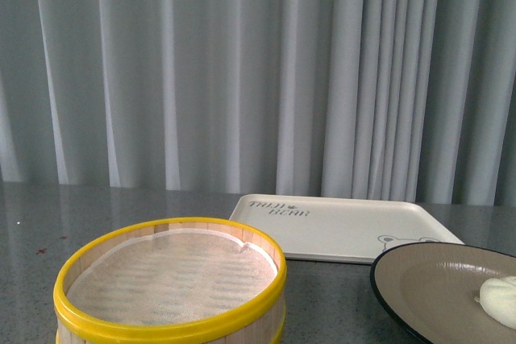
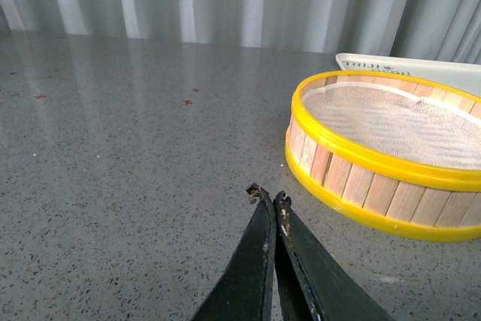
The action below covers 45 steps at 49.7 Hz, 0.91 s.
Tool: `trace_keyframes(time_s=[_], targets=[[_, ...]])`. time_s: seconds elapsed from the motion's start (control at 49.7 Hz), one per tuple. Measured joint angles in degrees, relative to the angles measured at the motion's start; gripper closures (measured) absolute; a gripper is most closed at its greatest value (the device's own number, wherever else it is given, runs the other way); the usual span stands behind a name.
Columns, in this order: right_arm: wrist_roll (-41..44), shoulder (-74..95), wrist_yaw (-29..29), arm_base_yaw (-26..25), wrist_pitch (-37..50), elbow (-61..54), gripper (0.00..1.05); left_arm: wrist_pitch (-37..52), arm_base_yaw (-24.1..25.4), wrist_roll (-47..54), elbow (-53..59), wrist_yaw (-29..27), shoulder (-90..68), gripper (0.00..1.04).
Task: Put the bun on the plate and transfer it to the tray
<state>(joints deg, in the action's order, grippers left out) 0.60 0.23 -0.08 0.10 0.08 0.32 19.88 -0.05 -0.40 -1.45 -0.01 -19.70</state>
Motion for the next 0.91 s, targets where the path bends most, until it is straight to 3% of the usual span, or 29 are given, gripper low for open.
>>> trace_keyframes(time_s=[0.523, 0.664, 0.906], targets=[[0.00, 0.00, 0.02, 0.00, 0.00, 0.00, 0.09, -9.55, 0.00, 0.00, 0.00, 0.00, 9.77, 1.01], [0.00, 0.00, 0.02, 0.00, 0.00, 0.00, 0.09, -19.47, 0.00, 0.02, -0.02, 0.00, 18.25, 1.01], [0.00, 0.00, 0.00, 0.00, 0.00, 0.00, 0.09, -19.85, 0.00, 0.09, -0.02, 0.00, 19.50, 1.01]])
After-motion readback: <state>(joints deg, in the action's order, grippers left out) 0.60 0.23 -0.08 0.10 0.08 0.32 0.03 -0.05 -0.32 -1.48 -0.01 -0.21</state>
